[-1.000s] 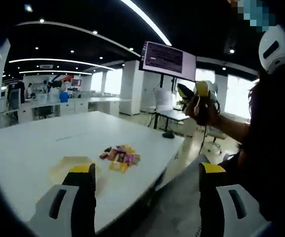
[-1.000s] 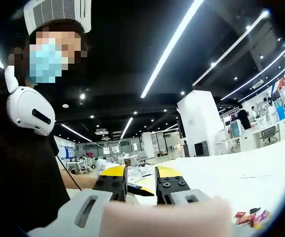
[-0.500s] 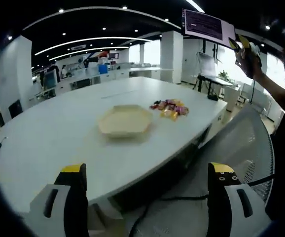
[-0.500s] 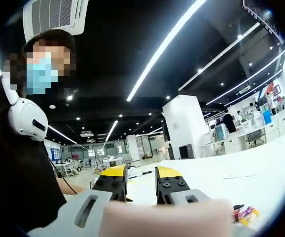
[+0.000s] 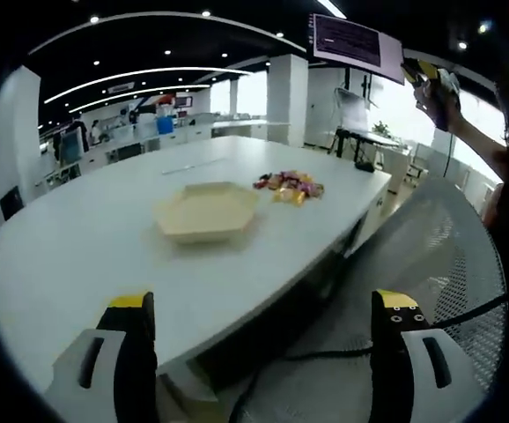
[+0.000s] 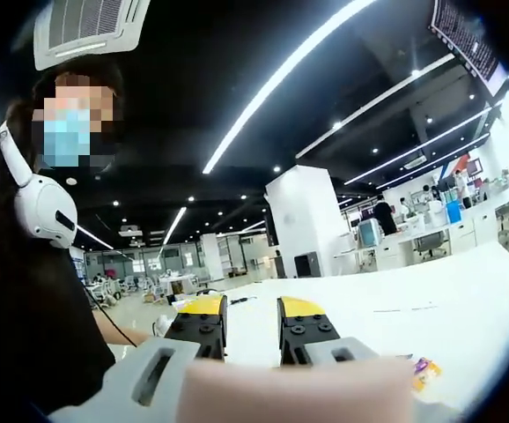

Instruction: Place the target food into the container with the food tongs after gripping and lifting it, then release it inside without dropping or visibly crushing the food.

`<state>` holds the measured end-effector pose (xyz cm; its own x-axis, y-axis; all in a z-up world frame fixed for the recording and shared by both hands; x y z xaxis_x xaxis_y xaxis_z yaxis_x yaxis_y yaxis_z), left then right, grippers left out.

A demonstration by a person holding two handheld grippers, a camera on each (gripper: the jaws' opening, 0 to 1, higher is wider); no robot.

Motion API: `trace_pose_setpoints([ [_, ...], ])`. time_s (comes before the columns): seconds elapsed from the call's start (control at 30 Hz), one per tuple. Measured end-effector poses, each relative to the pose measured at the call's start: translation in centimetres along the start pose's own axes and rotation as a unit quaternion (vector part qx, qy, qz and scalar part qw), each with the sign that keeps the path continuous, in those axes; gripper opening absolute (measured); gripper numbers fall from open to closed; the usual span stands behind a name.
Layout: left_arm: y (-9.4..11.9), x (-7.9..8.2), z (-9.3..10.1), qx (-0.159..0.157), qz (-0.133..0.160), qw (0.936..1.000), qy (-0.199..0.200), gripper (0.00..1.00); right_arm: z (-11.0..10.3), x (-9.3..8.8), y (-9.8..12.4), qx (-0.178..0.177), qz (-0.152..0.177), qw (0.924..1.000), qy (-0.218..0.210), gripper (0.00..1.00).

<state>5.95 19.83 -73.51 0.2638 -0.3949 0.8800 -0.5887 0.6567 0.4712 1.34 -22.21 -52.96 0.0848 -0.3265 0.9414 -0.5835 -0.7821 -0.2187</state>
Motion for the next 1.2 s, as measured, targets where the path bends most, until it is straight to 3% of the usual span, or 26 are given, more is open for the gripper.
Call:
trace_pose_setpoints([
  [0.2,-0.6,0.1,0.0,-0.008,0.012,0.9997,-0.021,0.99,0.1,0.2,-0.5,-0.01,-0.012,0.9998,0.015,0.22],
  [0.33,-1.2,0.1,0.4,-0.015,0.007,0.9995,-0.026,0.96,0.5,0.3,-0.6,-0.01,-0.024,0.9996,0.009,0.23],
  [0.4,-1.8,0.1,1.1,-0.033,-0.01,0.9988,-0.034,0.96,0.7,0.6,-0.7,-0.009,-0.026,0.9995,0.014,0.23],
  [0.5,-2.3,0.3,1.3,-0.03,-0.014,0.9988,-0.036,0.9,0.9,0.6,-0.7,-0.012,-0.042,0.9987,0.026,0.23],
  [0.53,-1.9,0.2,0.8,-0.011,-0.009,0.9995,-0.028,0.88,1.0,0.6,-0.5,-0.014,-0.042,0.9987,0.024,0.24],
  [0.6,-1.5,0.4,0.3,0.018,0.012,0.9997,-0.009,0.89,1.4,0.4,-0.3,-0.018,-0.039,0.9988,0.023,0.23],
  [0.67,-1.6,0.6,0.7,0.004,0.031,0.9995,0.004,0.91,1.6,0.3,-0.2,-0.02,-0.043,0.9987,0.017,0.23],
  [0.77,-2.0,0.4,1.0,0.002,0.011,0.9998,-0.016,0.95,1.6,0.2,-0.2,-0.024,-0.053,0.998,0.025,0.23],
  [0.83,-1.7,0.6,0.6,0.013,0.034,0.9993,-0.009,0.99,1.6,0.3,-0.2,-0.023,-0.053,0.9981,0.024,0.23],
  [0.97,-1.8,0.4,1.0,0.004,0.02,0.9997,-0.012,0.99,1.6,0.4,-0.3,-0.03,-0.049,0.998,0.027,0.23],
  [1.2,-1.8,0.4,1.0,0.004,0.026,0.9996,-0.009,0.99,2.1,0.8,-0.9,-0.037,-0.061,0.9967,0.038,0.22],
])
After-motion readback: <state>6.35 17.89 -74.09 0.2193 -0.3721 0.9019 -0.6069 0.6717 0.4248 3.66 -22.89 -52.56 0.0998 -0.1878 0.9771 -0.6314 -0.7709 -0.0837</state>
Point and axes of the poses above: the point that each gripper's makers call its tool centre point, and the gripper's own axes: y roughly backward along the fingers, z roughly to its right, x roughly out of its top, the point moved 8 cm from there along y, roughly backward along the fingers, and after that the axes turned 6 degrees about -y, right-handed, at the moved point
